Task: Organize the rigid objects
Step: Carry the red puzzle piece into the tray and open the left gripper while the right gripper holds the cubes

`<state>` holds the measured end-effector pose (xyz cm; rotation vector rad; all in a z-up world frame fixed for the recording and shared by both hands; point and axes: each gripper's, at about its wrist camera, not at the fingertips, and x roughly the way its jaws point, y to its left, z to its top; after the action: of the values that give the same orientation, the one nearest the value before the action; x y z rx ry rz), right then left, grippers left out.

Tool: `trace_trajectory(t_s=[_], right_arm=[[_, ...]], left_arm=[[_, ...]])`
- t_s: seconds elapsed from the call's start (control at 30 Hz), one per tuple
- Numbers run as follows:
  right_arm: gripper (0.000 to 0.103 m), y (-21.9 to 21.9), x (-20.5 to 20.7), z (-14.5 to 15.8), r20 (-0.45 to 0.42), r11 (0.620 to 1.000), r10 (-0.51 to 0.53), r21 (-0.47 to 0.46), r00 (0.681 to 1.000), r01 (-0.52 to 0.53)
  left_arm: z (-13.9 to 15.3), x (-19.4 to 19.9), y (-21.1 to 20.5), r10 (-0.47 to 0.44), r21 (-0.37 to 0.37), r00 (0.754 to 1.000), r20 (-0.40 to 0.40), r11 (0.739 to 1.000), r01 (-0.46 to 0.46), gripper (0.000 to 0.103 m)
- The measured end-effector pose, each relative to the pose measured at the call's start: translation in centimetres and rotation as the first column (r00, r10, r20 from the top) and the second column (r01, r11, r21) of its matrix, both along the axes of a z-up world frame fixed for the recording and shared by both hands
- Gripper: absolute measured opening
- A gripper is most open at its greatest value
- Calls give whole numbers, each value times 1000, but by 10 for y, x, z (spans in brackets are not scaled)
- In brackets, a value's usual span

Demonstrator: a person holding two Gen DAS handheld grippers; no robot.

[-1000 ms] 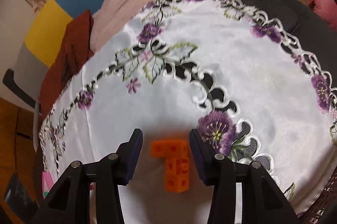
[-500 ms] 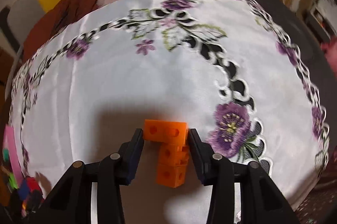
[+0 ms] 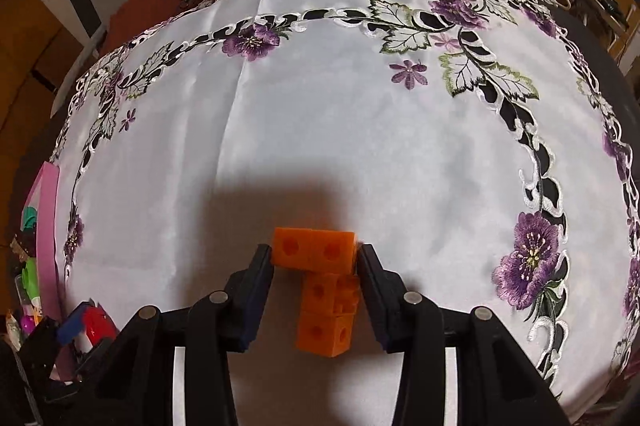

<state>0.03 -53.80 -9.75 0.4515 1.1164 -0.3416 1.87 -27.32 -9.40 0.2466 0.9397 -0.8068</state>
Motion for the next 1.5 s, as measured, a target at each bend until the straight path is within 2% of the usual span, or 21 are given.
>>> trace_trajectory(t_s=[0.1,0.27,0.57,0.87,1.1,1.5], right_arm=[[44,4,0,2,-9,1000,6,-20,1000,-7],[42,16,7,1,-53,991,47,-121,997,-53],[42,16,6,1,-53,988,57,-138,997,-64],[42,22,9,-1,-59,979,83,-180,995,-92],[42,25,11,-1,-60,972,98,-208,993,-109],[41,27,7,2,-60,967,110,-223,992,-121]], left_arm=[[0,0,1,3,-7,1000,7,1000,-3,47],[-1,-3,1,10,-14,1000,27,1000,-9,47],[11,-4,8,35,-42,999,29,999,-34,47],[48,-17,20,38,-84,995,91,996,-31,47],[78,-24,44,73,-126,989,129,990,-57,47],[85,-22,100,154,-147,982,111,980,-137,47]])
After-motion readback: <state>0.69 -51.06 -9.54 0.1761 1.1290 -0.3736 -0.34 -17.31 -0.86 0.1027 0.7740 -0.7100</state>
